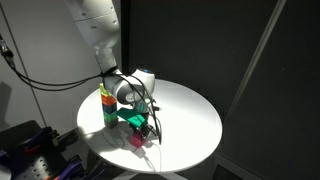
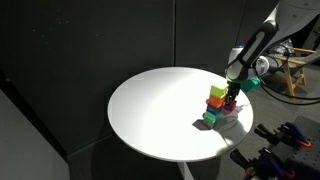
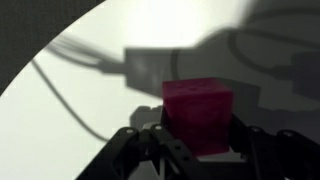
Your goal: Put the pink block on the table
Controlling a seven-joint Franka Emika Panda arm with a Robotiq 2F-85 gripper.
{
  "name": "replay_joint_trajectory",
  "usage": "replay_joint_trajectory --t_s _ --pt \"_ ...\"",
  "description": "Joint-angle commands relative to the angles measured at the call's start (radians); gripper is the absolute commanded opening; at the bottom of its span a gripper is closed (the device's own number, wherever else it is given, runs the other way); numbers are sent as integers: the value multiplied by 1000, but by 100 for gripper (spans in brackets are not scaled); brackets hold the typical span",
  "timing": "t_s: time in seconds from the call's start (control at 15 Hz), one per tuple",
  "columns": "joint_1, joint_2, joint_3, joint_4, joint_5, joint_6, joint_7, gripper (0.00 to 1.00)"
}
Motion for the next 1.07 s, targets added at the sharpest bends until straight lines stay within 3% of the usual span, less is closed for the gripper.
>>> replay_joint_trajectory --t_s 0.0,0.2,1.0 --pt "-3 -2 -1 10 -24 -2 27 78" --pt "-3 -20 -3 -1 -26 -24 25 99" --pt "14 -139 -18 -44 -48 -125 32 100"
